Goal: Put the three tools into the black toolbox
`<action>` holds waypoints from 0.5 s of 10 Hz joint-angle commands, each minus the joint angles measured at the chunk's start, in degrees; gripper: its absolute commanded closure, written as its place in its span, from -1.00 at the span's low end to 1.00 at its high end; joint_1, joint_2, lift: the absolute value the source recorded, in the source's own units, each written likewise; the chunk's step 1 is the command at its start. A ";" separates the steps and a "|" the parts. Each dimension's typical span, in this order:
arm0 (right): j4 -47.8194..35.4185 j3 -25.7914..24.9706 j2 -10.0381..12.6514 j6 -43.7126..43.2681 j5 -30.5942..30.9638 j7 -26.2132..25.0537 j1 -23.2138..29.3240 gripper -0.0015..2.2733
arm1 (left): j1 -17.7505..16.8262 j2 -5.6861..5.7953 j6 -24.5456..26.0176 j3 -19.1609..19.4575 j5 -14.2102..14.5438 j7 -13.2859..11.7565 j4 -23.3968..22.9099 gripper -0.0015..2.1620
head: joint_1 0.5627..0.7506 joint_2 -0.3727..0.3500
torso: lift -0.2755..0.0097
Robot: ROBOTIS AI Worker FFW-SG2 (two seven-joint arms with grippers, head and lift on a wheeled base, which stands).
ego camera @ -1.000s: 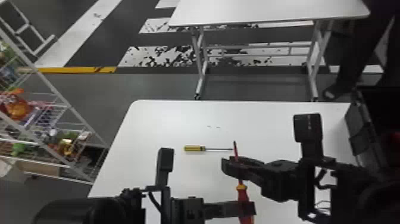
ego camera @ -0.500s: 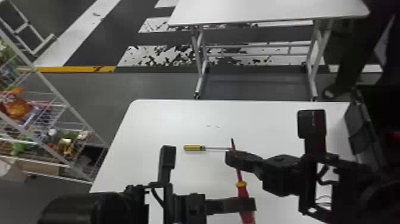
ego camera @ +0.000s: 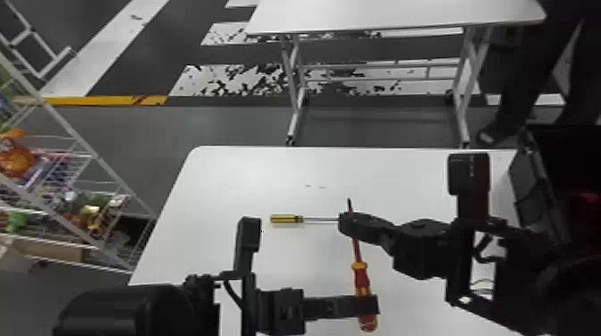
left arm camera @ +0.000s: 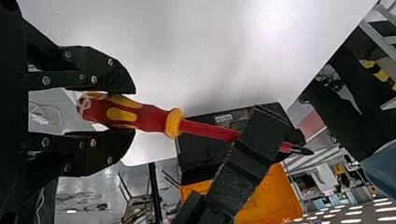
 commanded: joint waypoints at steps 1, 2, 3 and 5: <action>0.25 -0.08 -0.01 -0.68 -0.25 0.02 0.16 0.97 | -0.12 -0.16 0.21 -0.06 0.02 0.14 0.20 0.11 | 0.41 0.51 | 0.57; 0.43 -0.44 -0.01 -1.04 -0.52 0.02 0.34 0.97 | -0.12 -0.16 0.21 0.11 0.02 -0.47 0.55 -0.37 | 0.41 0.51 | 0.57; 0.52 -0.70 -0.01 -1.56 -0.60 -0.07 0.51 0.97 | -0.12 -0.16 0.21 0.55 0.02 -1.97 0.82 -1.00 | 0.41 0.50 | 0.57; 0.43 -0.79 -0.01 -2.09 -0.69 -0.77 0.95 0.97 | -0.12 -0.16 0.21 1.34 0.11 -2.84 0.99 -1.00 | 0.41 0.48 | 0.57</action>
